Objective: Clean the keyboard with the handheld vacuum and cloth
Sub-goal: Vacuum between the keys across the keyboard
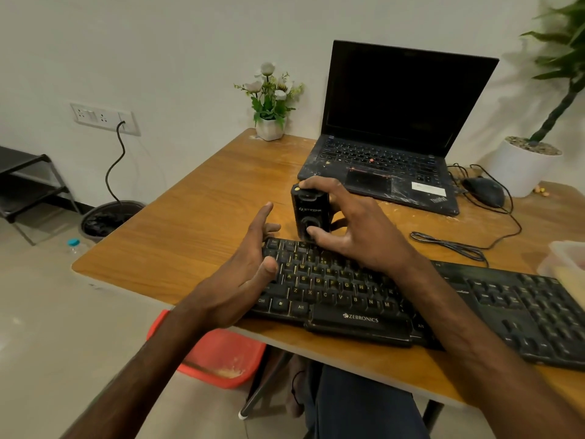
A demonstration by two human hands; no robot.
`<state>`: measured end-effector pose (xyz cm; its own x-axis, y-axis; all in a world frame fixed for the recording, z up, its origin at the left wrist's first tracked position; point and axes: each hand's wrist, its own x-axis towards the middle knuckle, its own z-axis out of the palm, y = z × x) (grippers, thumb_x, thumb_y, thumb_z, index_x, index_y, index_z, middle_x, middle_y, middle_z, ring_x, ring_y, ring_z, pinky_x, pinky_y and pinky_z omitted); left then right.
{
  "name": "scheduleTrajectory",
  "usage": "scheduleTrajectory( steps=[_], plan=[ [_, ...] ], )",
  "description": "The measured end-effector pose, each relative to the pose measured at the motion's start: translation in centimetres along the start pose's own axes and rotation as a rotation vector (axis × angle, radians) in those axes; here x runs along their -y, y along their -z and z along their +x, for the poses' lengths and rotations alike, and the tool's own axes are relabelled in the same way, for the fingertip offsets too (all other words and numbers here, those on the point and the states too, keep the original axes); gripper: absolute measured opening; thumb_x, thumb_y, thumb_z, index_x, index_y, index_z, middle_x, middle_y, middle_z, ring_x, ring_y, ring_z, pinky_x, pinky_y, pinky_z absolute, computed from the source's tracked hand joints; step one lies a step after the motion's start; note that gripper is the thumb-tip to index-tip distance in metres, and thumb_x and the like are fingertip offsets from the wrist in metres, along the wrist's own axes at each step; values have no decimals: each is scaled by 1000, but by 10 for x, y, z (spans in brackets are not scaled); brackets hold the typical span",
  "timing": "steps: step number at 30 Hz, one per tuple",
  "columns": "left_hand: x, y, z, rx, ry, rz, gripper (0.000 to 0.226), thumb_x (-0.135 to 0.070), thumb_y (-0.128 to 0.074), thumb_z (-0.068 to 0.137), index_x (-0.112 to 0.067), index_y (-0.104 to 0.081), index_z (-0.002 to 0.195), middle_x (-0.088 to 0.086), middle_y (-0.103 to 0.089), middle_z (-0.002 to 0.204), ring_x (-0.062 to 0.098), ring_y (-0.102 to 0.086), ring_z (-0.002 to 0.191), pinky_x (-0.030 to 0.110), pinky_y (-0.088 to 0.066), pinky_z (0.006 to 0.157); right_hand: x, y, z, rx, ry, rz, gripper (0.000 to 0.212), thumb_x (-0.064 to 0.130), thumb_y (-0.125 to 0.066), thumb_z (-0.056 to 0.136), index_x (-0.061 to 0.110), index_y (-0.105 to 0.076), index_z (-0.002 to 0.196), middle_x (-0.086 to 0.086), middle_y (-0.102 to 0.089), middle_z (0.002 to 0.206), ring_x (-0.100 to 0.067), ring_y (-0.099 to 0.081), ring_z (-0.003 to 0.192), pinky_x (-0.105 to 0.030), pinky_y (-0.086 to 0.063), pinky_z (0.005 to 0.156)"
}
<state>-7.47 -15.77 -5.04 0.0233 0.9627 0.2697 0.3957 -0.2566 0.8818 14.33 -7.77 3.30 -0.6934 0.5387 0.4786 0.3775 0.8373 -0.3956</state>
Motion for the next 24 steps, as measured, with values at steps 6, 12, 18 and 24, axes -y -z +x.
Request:
scheduleTrajectory(
  steps=[6, 12, 18, 24],
  plan=[
    [-42, 4, -26, 170, -1, 159, 110, -100, -28, 69, -47, 18, 153, -13, -26, 159, -5, -37, 137, 33, -40, 111, 7, 15, -2, 125, -47, 15, 69, 26, -74, 87, 40, -34, 141, 4, -63, 117, -1, -64, 86, -20, -59, 65],
    [-45, 3, -26, 174, 4, 199, 111, -99, -27, 70, -44, 21, 154, -10, -30, 157, -7, -42, 130, 26, -40, 107, 13, 18, 5, 164, -37, -55, 68, 28, -73, 87, 40, -34, 141, 11, -58, 115, -3, -62, 87, -15, -52, 65],
    [-45, 2, -27, 138, -30, 284, 110, -96, -23, 75, -35, 21, 156, -16, -41, 146, -3, -46, 127, 32, -42, 107, 5, 4, 3, 67, -9, 16, 68, 26, -73, 87, 36, -34, 141, -2, -60, 129, -10, -66, 96, -29, -62, 71],
    [-42, 1, -26, 121, -30, 337, 110, -97, -19, 74, -35, 23, 155, -8, -42, 146, 9, -49, 128, 42, -44, 107, -6, 39, -13, 139, -135, -92, 72, 28, -77, 83, 45, -31, 136, -8, -65, 118, -14, -69, 82, -30, -62, 63]
  ],
)
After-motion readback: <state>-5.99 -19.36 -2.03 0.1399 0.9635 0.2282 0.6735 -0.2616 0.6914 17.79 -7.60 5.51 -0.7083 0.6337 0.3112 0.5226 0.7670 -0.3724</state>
